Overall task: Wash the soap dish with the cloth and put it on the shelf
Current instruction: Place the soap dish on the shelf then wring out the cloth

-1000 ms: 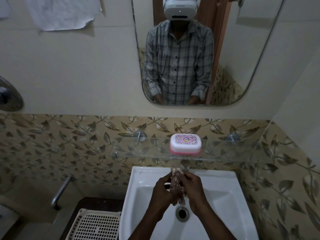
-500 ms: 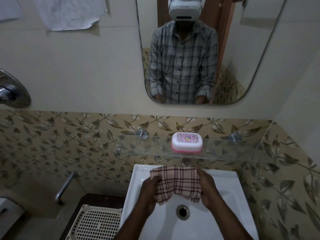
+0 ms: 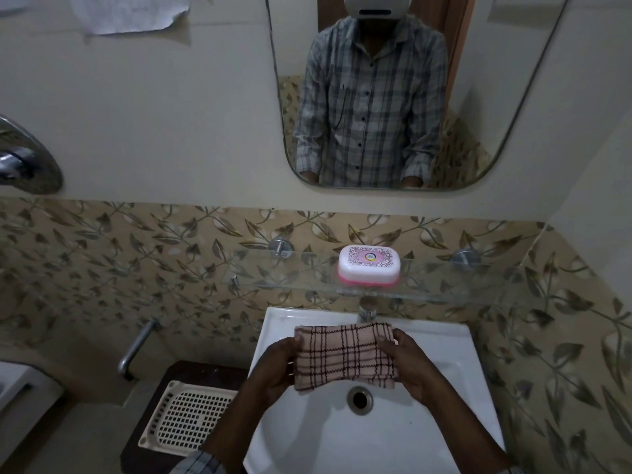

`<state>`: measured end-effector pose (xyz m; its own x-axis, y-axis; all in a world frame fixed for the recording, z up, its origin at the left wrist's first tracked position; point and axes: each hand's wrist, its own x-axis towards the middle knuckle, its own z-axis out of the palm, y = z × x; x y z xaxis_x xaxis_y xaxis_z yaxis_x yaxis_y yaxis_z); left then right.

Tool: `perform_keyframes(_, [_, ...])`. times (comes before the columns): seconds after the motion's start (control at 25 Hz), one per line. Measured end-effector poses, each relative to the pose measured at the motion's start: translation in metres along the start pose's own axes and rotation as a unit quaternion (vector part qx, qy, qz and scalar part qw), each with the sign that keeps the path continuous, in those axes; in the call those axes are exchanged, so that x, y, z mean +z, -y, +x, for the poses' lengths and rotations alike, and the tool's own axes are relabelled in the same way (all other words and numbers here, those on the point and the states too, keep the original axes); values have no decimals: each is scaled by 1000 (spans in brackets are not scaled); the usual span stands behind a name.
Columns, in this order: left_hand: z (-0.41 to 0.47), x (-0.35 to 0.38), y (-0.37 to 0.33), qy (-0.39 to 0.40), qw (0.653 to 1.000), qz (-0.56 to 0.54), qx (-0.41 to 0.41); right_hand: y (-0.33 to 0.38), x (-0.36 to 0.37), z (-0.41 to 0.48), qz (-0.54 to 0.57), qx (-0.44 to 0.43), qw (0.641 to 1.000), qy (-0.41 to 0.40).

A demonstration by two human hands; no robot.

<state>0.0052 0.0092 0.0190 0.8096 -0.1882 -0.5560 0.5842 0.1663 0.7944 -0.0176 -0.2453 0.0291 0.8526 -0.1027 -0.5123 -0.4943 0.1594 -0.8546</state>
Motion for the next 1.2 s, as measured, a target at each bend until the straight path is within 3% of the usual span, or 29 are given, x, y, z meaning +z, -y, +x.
perform_keyframes(0.16, [4, 21, 14, -73, 996, 44, 31, -12, 2, 11, 58, 18, 996, -65])
perform_keyframes(0.28, [10, 11, 18, -135, 988, 53, 51, -21, -2, 20, 42, 2, 992, -116])
perform_keyframes(0.44, [14, -8, 12, -178, 978, 88, 67, -21, 15, 23, 21, -6, 996, -86])
perform_keyframes(0.56, [13, -42, -4, -161, 985, 31, 59, -10, 44, 25, 34, -22, 998, -39])
perform_keyframes(0.72, [5, -126, -24, -187, 979, 21, 75, -16, 121, 32, 18, -14, 1000, 12])
perform_keyframes(0.92, [11, -242, -32, -290, 947, 89, 111, -62, 269, 58, -60, -22, 998, 25])
perform_keyframes(1.2, [63, -367, 51, -351, 924, 144, 55, -188, 382, 109, -116, 46, 992, -32])
